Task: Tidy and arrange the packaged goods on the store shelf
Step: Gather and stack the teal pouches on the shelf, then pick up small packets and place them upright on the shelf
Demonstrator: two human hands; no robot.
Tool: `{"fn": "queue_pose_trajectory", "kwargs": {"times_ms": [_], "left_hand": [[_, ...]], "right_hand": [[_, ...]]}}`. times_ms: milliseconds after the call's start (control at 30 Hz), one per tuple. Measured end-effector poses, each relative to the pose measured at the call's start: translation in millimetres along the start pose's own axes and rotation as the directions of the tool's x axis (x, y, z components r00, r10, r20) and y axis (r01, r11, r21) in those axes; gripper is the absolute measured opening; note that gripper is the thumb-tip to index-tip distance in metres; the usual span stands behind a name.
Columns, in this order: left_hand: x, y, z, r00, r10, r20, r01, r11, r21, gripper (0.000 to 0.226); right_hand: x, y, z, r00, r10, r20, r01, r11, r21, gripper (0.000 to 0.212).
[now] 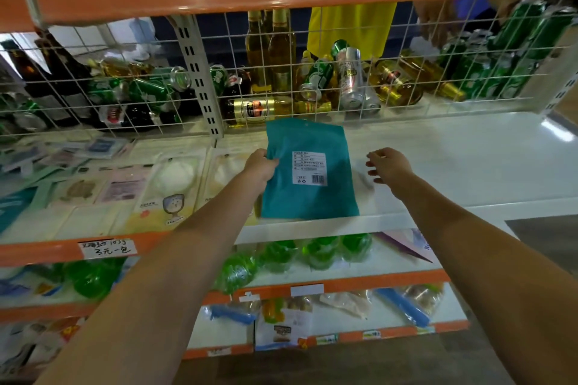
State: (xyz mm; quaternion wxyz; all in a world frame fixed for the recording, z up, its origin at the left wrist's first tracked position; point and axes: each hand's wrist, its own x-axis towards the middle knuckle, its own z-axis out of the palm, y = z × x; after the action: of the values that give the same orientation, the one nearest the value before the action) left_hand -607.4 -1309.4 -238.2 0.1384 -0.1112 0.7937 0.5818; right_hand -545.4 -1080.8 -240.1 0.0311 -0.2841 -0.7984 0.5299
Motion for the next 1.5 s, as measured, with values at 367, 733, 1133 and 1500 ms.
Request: {"fn": "queue_pose_trajectory", "kwargs": {"times_ms": [367,733,1133,1500], "left_hand": [[4,-18,-11,0.988,0.154,-0.033,-0.121,0.877,0.465,0.032],[0,-24,-12,0.951,0.308,0.031,-0.203,0.544,0.814,0.035],[-3,-28,-9,0.942,0.324,0.091,-0.197,0.311,0.93,0.033],[-3,-23,-13,0.937,0.315,0.154,-0.218,0.18,0.959,0.036]], "right_hand": [[-15,-25,32,0.931,-0.347,0.113,0.35,0.76,-0.548,0.029],[-22,-28,42,0.899,-0.394,0.19,0.42,0.66,-0.622,0.03],[-23,-21,38,0.912,-0.358,0.198,0.39,0.617,-0.683,0.03],[-30,-30,39,0.908,-0.345,0.237,0.396,0.526,-0.753,0.031]]}}
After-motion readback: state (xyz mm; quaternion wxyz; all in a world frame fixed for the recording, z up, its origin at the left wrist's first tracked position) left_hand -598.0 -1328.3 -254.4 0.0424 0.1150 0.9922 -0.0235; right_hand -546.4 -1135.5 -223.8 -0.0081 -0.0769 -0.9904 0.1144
